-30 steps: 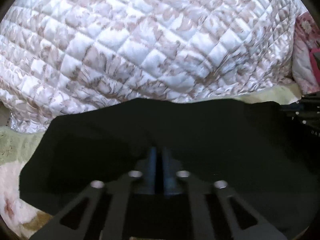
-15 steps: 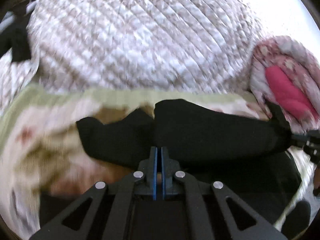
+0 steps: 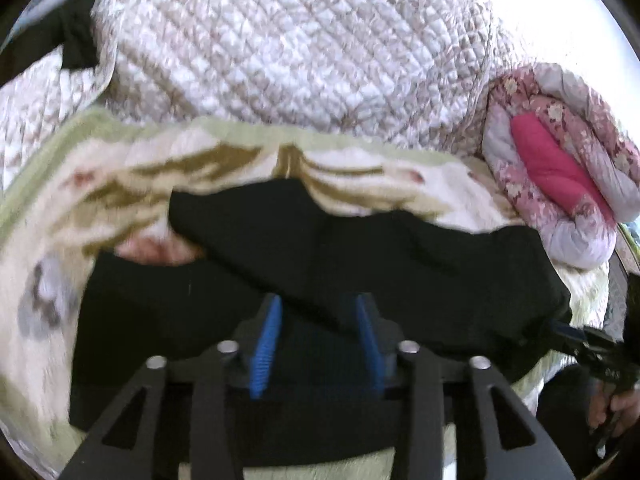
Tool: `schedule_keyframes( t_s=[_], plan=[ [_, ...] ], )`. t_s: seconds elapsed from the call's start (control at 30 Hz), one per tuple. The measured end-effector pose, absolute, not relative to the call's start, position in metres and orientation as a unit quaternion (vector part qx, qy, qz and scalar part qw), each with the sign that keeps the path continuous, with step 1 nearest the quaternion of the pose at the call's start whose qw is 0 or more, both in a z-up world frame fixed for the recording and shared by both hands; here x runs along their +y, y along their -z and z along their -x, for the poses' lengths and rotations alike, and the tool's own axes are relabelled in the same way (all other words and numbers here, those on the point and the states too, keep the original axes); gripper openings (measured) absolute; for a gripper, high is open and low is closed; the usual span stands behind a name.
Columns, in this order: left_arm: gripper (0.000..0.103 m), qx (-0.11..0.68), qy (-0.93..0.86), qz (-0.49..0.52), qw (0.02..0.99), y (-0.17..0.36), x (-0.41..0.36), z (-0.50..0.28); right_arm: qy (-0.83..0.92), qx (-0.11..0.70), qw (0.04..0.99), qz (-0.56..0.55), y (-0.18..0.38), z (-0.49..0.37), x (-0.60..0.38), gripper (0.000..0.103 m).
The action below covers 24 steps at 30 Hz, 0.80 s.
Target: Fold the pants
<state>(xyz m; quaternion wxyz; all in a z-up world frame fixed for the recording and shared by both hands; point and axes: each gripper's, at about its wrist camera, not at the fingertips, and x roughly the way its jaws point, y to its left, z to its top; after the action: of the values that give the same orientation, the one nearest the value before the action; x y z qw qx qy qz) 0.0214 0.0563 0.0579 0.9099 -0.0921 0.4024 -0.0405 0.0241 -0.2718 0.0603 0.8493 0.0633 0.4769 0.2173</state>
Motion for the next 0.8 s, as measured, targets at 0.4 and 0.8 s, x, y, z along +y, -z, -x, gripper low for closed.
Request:
schedule_keyframes(
  t_s=[0.4, 0.8],
  plan=[
    [0.049, 0.451, 0.029, 0.02, 0.892, -0.028, 0.006, -0.129, -0.167, 0.464, 0.863, -0.108, -0.06, -0.026, -0.303, 0.046],
    [0.008, 0.349, -0.068, 0.107, 0.929, -0.053, 0.058, -0.012, -0.187, 0.465, 0.859, -0.103, -0.058, -0.033, -0.29, 0.046]
  ],
)
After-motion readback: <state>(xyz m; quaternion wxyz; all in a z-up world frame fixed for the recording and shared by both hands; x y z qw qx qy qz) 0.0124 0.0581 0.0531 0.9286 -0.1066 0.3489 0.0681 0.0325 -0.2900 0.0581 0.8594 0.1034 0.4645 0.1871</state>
